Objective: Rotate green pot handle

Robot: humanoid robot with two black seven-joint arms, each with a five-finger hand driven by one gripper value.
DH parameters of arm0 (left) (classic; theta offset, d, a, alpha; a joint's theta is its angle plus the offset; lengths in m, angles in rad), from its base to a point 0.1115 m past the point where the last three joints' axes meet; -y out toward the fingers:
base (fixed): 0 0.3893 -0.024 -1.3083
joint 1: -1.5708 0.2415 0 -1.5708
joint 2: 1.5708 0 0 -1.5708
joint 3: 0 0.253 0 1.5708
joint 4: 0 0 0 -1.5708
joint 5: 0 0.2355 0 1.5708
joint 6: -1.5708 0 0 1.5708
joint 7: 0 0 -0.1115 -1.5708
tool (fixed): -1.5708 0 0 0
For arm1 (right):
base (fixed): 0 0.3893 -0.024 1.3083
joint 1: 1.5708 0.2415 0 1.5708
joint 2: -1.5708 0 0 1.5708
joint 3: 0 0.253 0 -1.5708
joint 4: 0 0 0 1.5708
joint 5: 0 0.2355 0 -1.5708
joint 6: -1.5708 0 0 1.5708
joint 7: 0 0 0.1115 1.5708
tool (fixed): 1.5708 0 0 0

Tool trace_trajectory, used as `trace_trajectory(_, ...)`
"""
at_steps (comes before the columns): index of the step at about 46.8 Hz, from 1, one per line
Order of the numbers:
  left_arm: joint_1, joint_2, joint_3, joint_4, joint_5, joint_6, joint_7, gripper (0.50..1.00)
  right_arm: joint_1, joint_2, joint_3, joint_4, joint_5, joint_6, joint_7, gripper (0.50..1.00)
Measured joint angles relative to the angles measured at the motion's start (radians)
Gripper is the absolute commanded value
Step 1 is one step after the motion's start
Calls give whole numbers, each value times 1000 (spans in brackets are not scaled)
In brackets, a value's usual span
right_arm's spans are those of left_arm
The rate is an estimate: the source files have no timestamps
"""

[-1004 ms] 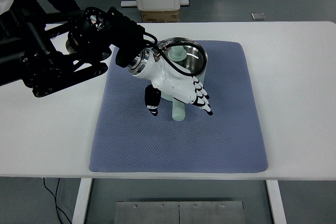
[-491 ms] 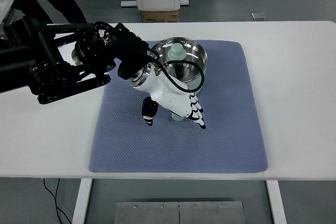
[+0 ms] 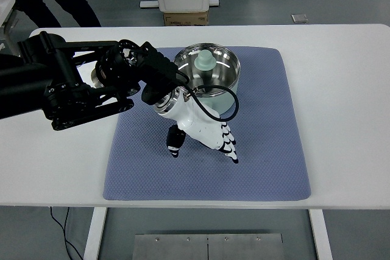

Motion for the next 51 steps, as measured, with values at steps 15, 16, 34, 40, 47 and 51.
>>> trace_trajectory(15,-1,6,8,7,8,0,0,1000,0,0,0,-1,0,0,0,1000)
trace_trajectory(16,-1,6,8,9,8,0,0,1000,0,0,0,-1,0,0,0,1000)
trace_trajectory(34,0,10,9,17,10,1,0,1000,0,0,0,-1,0,0,0,1000)
trace_trajectory(40,-2,14,10,18,10,1,0,1000,0,0,0,-1,0,0,0,1000)
trace_trajectory(47,-4,17,21,17,20,2,0,1000,0,0,0,-1,0,0,0,1000)
trace_trajectory(51,-5,19,22,17,26,2,0,1000,0,0,0,0,0,0,0,1000)
